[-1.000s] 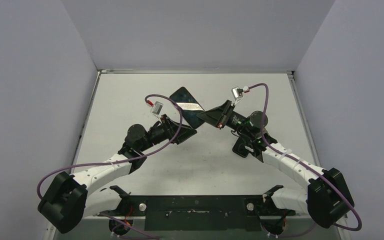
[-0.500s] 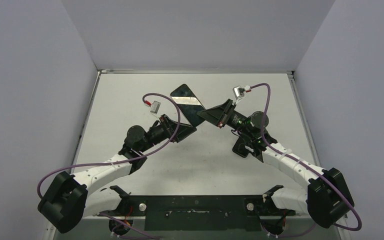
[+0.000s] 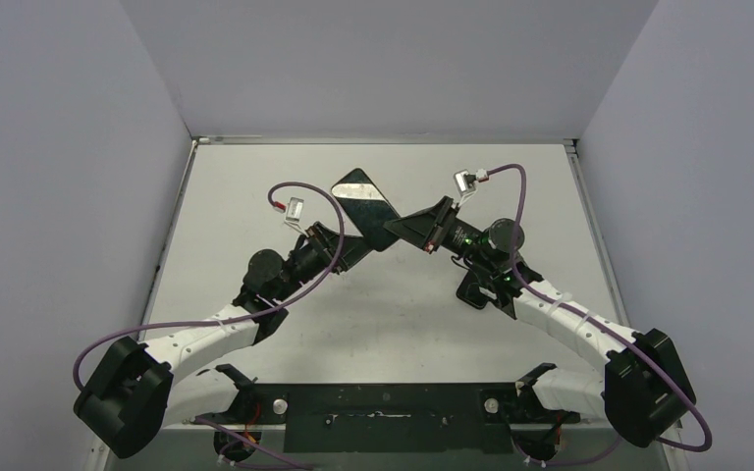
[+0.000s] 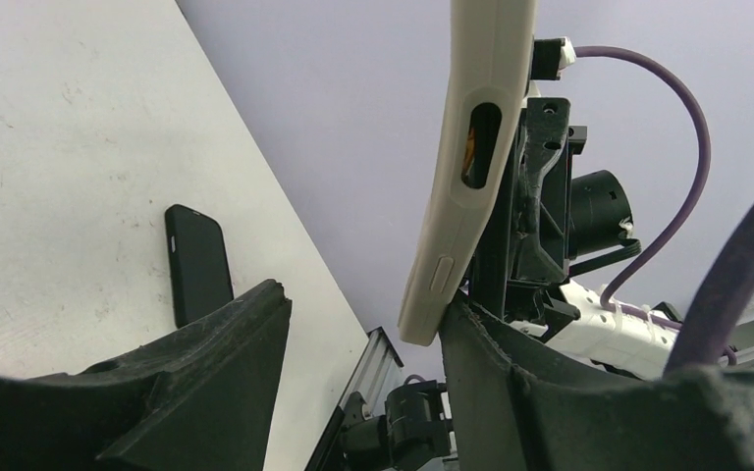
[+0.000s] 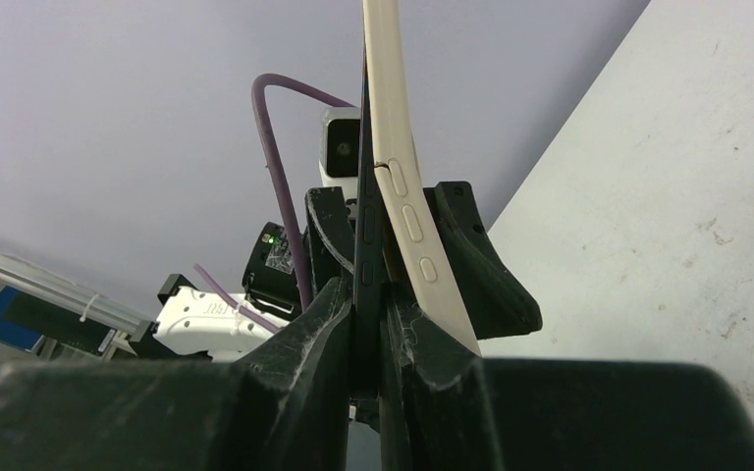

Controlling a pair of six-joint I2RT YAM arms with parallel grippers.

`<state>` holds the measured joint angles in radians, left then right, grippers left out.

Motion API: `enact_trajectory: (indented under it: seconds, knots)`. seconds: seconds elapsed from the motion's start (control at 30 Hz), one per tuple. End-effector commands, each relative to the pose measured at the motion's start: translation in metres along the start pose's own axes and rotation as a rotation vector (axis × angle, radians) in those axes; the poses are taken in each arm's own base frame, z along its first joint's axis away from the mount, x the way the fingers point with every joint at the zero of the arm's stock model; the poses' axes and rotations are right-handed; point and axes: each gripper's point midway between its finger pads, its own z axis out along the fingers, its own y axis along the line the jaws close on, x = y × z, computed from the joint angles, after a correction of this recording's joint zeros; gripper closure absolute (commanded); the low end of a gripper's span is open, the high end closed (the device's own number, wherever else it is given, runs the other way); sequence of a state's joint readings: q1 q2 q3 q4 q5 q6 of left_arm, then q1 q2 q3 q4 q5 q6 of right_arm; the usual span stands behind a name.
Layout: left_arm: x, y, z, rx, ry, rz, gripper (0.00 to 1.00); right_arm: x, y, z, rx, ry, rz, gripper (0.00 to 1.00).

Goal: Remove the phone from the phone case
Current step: Remove the phone case from the phone.

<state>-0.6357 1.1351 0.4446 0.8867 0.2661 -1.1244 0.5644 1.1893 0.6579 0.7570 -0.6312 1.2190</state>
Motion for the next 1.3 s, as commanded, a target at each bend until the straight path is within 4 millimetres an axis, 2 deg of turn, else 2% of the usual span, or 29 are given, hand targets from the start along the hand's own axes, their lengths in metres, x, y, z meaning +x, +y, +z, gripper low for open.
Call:
enact_trajectory:
  seconds: [0.0, 0.27, 0.33, 0.53, 0.77, 0.93, 1.27]
  knots:
    - [-0.030, -0.030, 0.003, 0.088, -0.121, 0.021, 0.47, 0.007, 0.043, 0.005, -0.142, 0.055, -0.072, 1.00]
    - [-0.041, -0.042, 0.004, 0.138, -0.146, 0.076, 0.58, 0.016, 0.041, 0.006, -0.139, 0.097, -0.069, 1.00]
    - [-0.047, -0.041, 0.002, 0.138, -0.160, 0.082, 0.64, 0.018, 0.038, 0.005, -0.126, 0.102, -0.069, 1.00]
    - [-0.067, -0.032, -0.003, 0.112, -0.195, 0.092, 0.75, 0.022, 0.035, 0.001, -0.113, 0.116, -0.077, 1.00]
    - [-0.077, -0.022, -0.002, 0.076, -0.213, 0.140, 0.90, 0.027, 0.038, 0.002, -0.123, 0.161, -0.090, 1.00]
    - [-0.085, -0.006, -0.001, -0.022, -0.210, 0.241, 1.00, 0.030, 0.032, 0.000, -0.092, 0.182, -0.093, 1.00]
    - [-0.110, 0.034, -0.013, -0.280, -0.269, 0.478, 1.00, 0.030, 0.033, -0.002, -0.088, 0.181, -0.096, 1.00]
